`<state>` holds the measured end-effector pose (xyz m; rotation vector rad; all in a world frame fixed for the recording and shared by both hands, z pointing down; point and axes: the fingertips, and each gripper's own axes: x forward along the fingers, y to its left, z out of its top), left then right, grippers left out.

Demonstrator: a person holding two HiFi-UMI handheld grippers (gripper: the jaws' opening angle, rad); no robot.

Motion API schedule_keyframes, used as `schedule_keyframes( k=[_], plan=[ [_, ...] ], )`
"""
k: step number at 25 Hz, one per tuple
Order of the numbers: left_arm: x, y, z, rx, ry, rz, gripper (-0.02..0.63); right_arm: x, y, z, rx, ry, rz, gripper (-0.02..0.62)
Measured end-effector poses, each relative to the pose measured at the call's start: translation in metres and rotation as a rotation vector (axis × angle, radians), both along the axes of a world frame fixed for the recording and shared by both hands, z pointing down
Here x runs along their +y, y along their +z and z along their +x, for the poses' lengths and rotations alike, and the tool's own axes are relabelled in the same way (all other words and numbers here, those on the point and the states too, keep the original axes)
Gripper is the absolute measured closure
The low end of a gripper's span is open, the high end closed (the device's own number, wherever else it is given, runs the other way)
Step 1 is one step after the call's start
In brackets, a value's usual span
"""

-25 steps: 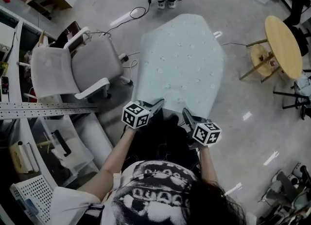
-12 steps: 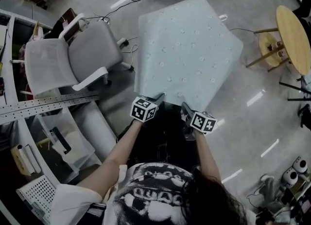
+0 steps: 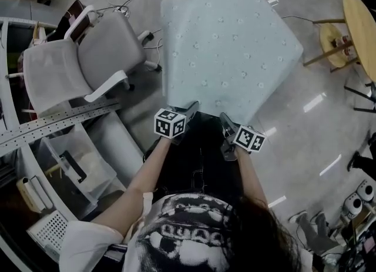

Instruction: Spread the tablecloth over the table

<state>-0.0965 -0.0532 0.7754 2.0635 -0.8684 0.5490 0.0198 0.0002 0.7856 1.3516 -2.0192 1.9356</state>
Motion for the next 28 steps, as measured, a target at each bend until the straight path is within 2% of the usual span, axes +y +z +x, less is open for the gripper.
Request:
schedule_keyframes(
  k=[2,5,11,14,17,28],
  plan=[
    [0.003,-0.004,-0.003,-0.002,0.001,-0.017,0.484,0.004,-0.005,-0.003,0.000,-0.031,-0.005,0.503],
    [0.016,-0.009,-0.006,-0.038,0.054,-0.038,0.428,0.013,-0.016,-0.008,-0.001,-0.094,0.003,0.474],
    [0.042,-0.038,-0.010,-0.033,0.086,-0.044,0.436,0.028,-0.053,0.000,-0.007,-0.161,0.052,0.476],
    [0.043,-0.061,-0.010,0.007,0.068,-0.002,0.468,0.029,-0.075,0.009,-0.006,-0.155,0.106,0.485],
    [0.037,-0.083,-0.008,0.049,0.040,0.041,0.472,0.022,-0.094,0.020,0.010,-0.132,0.158,0.486],
    [-0.008,-0.158,0.015,0.092,0.004,0.233,0.471,-0.030,-0.157,0.033,0.057,-0.100,0.350,0.486]
  ],
)
